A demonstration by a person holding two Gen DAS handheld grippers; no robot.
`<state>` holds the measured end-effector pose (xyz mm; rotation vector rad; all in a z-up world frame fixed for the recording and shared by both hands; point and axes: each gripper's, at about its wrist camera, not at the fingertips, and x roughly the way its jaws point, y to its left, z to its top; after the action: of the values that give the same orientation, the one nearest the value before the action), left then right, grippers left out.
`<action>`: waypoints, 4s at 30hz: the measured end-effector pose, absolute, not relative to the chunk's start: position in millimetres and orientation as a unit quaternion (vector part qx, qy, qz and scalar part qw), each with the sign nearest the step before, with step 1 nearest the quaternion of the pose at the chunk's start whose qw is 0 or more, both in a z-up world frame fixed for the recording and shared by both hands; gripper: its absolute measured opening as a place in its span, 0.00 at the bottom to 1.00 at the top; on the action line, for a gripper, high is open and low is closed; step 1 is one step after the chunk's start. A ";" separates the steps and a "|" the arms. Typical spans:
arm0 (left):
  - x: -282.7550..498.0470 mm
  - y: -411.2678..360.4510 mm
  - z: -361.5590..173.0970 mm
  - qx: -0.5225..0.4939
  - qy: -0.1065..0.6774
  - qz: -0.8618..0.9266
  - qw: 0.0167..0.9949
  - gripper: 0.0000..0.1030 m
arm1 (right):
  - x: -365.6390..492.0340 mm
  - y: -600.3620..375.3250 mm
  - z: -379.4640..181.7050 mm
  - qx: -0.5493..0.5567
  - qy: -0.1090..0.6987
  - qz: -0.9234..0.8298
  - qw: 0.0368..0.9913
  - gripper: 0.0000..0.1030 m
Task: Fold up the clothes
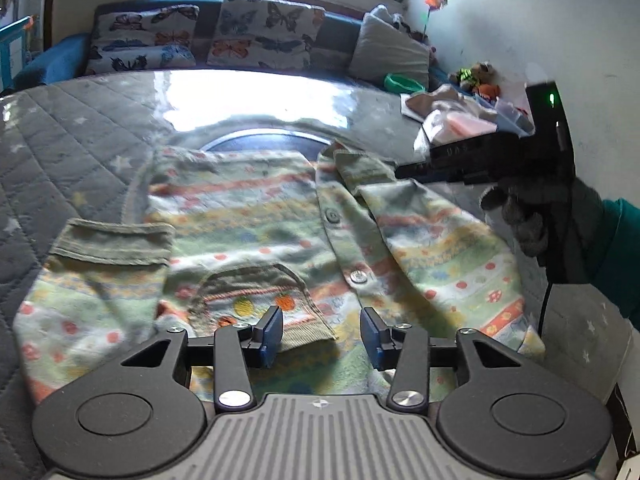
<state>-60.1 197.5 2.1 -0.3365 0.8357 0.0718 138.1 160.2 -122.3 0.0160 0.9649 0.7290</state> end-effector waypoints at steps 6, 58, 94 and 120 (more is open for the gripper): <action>-55.4 188.1 -5.3 -0.149 0.412 0.031 0.898 0.47 | 129.1 172.0 -122.9 -0.023 0.432 0.341 0.834 0.38; -58.3 173.5 -11.9 -0.104 0.400 0.014 0.911 0.66 | -11.3 -100.6 -48.8 -0.006 0.333 0.118 0.936 0.09; -59.5 172.4 -13.9 -0.103 0.392 0.014 0.914 0.67 | 46.0 -6.1 -95.5 -0.094 0.361 0.160 0.914 0.03; -58.1 167.8 -13.8 -0.087 0.397 0.012 0.914 0.70 | -0.5 -86.2 -88.8 -0.034 0.377 0.142 0.915 0.08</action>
<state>-58.1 167.8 -13.8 -0.1793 0.8181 0.0247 -0.5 -86.2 -88.8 -0.0704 0.7752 0.2932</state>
